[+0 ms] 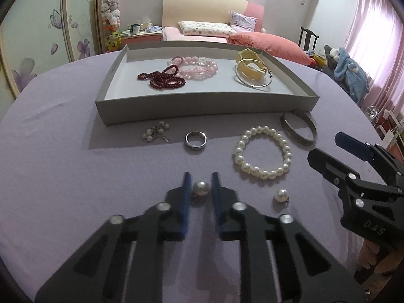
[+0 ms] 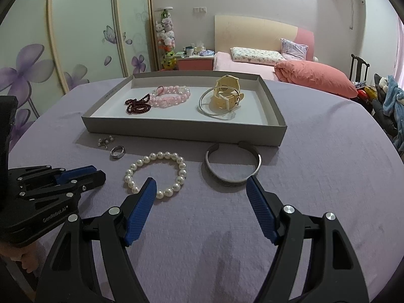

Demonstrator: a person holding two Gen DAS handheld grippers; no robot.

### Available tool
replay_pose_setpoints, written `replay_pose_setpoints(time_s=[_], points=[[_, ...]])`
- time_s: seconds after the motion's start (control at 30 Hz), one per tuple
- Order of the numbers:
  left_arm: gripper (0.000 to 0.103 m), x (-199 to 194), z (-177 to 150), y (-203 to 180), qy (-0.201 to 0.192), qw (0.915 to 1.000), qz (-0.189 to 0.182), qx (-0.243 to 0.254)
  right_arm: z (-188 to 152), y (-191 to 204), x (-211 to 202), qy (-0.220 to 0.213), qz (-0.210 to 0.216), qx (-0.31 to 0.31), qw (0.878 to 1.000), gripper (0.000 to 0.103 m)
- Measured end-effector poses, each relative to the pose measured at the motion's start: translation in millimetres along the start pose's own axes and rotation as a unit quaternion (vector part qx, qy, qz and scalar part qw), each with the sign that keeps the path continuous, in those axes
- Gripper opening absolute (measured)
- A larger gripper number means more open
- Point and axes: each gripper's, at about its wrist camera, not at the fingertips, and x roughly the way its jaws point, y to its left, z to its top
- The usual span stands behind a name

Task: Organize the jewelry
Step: 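Grasp the pearl earring with the left gripper, then grasp the second pearl earring with the right gripper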

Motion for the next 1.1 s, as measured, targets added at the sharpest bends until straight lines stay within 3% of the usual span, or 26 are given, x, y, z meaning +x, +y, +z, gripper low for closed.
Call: replay_pose_setpoints(time_s=[0.27, 0.47, 0.6, 1.1], points=[[0.014, -7, 7, 27, -0.02, 0.9992, 0.004, -0.034, -2, 5, 0, 0.007, 0.009, -0.014, 1.0, 0.071], [0.014, -24, 19, 61, -0.051, 0.9956, 0.026, -0.074, -7, 18, 2, 0.028, 0.043, -0.034, 0.998, 0.057], [0.014, -31, 24, 80, -0.063, 0.9927, 0.037, -0.096, -11, 29, 5, 0.049, 0.071, -0.053, 0.995, 0.043], [0.014, -27, 23, 83, -0.059, 0.9929, 0.036, -0.096, -15, 49, 11, 0.082, 0.092, -0.084, 0.989, 0.019]])
